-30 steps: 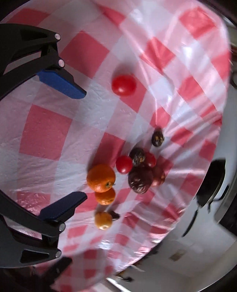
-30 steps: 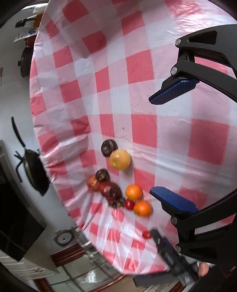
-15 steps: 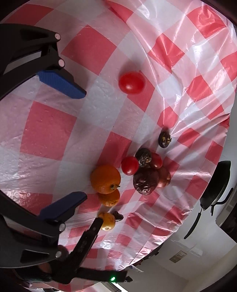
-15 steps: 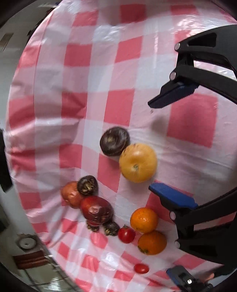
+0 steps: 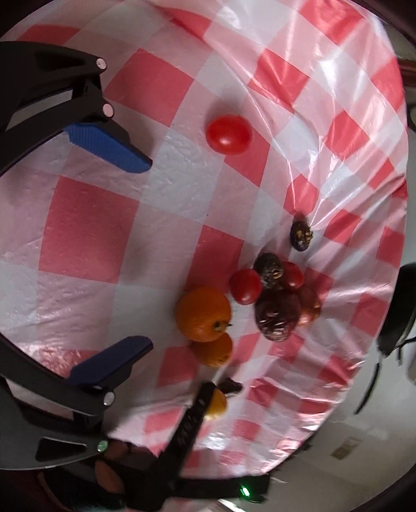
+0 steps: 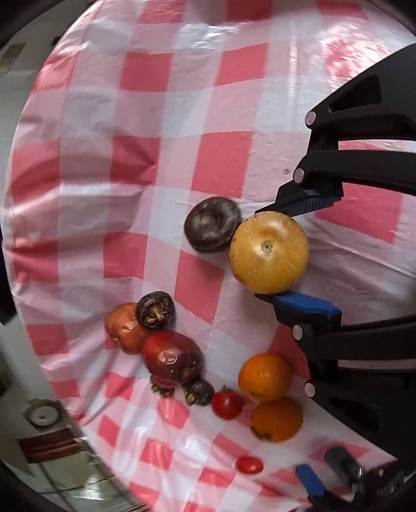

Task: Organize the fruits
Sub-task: 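Return to the table and grasp a yellow orange with the right gripper, then grasp a stemmed orange with the left gripper while the right gripper holds its orange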

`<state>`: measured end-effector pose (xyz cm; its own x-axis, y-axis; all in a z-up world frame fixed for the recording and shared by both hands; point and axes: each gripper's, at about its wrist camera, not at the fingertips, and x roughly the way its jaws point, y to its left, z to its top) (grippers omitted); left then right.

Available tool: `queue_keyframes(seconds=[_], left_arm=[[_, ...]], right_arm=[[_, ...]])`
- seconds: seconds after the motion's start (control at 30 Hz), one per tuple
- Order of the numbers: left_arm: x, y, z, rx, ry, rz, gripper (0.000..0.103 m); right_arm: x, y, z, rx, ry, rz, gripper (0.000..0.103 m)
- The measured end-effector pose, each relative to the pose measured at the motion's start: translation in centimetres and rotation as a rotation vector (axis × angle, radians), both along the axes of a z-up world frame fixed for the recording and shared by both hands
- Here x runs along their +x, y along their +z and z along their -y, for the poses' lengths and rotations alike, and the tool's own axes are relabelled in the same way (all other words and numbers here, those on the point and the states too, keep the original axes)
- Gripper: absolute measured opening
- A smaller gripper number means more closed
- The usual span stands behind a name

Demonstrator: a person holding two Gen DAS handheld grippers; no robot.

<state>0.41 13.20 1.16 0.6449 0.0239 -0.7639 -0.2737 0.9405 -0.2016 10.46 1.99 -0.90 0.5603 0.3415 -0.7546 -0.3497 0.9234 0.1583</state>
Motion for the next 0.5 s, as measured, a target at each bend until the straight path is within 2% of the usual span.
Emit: queue_keyframes(seconds=[0.23, 0.4, 0.47, 0.5], left_arm=[[1.2, -0.1, 0.6, 0.049, -0.002, -0.037, 0.101], [4.1, 0.0, 3.1, 0.074, -0.031, -0.036, 0.099], [5.7, -0.2, 4.2, 0.128, -0.043, -0.053, 0.087], [6.3, -0.2, 4.5, 0.162, -0.035, -0.066, 0.083]], right_arm=[[-2.0, -0.4, 4.2, 0.246, -0.065, -0.062, 0.044], [-2.0, -0.4, 4.2, 0.241, -0.069, -0.059, 0.044], [-2.2, -0.4, 4.1, 0.236, -0.060, -0.053, 0.044], [-2.2, -0.4, 4.2, 0.239, -0.062, -0.055, 0.044]])
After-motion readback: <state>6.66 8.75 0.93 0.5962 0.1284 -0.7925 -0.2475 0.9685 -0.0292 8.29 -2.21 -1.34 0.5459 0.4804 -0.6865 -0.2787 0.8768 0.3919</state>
